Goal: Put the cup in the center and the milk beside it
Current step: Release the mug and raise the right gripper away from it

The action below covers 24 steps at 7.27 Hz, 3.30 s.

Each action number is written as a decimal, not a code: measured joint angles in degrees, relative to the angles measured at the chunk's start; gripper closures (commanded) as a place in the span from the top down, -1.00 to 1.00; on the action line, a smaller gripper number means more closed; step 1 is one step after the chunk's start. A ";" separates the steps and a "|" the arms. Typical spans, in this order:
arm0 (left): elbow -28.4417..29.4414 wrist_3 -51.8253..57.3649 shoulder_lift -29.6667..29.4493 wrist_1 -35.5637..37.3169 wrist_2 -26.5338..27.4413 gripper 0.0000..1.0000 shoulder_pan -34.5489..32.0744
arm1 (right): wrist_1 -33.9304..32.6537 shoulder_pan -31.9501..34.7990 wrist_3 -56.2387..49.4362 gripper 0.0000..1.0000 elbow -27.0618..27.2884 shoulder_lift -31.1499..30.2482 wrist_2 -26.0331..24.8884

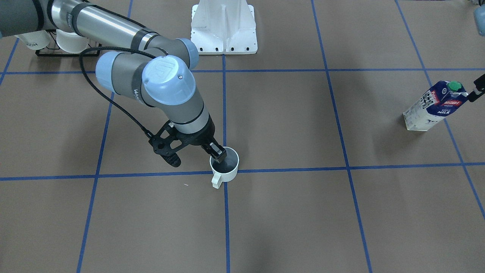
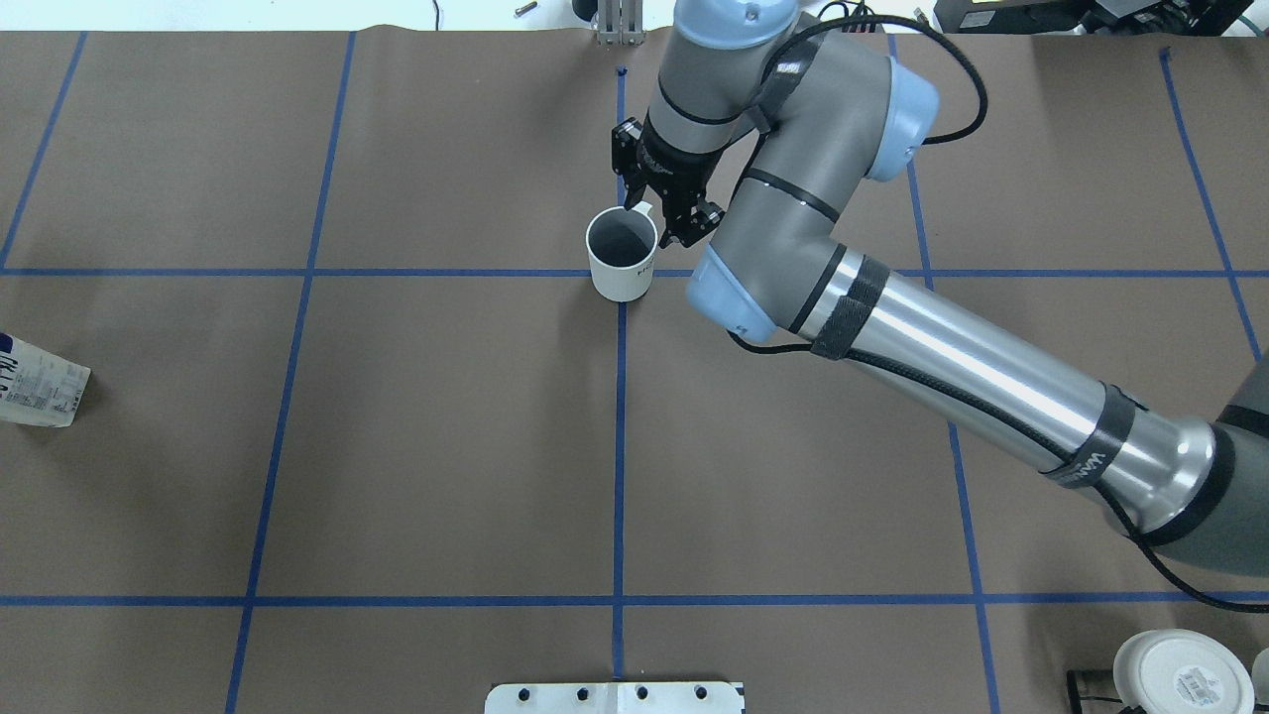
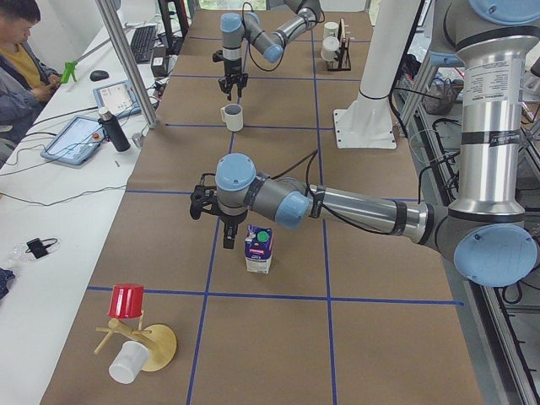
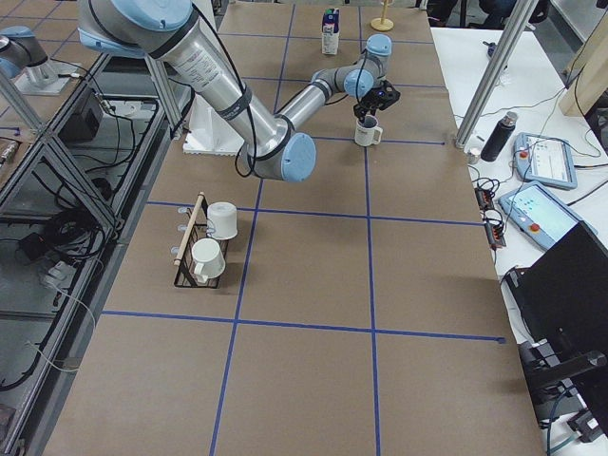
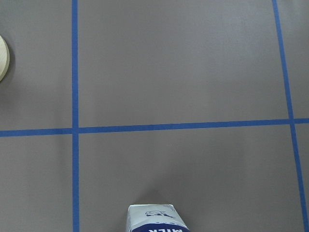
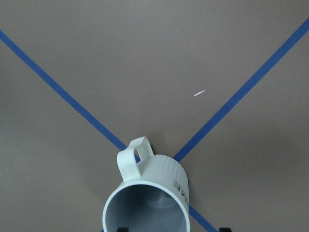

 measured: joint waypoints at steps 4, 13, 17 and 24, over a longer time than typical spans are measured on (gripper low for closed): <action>-1.50 -1.60 4.66 0.03 4.08 0.97 5.43 | 0.12 4.10 -7.45 1.00 9.12 -8.95 3.71; -4.89 0.92 5.13 -1.61 5.59 0.97 8.40 | 0.56 3.63 -7.76 1.00 9.52 -11.66 2.76; -5.36 5.86 6.71 -3.24 13.46 0.96 14.93 | 0.56 3.43 -8.89 1.00 9.44 -12.20 2.55; -6.09 2.51 5.39 -0.45 11.25 -1.00 15.42 | 0.49 8.15 -18.66 1.00 12.25 -18.04 3.40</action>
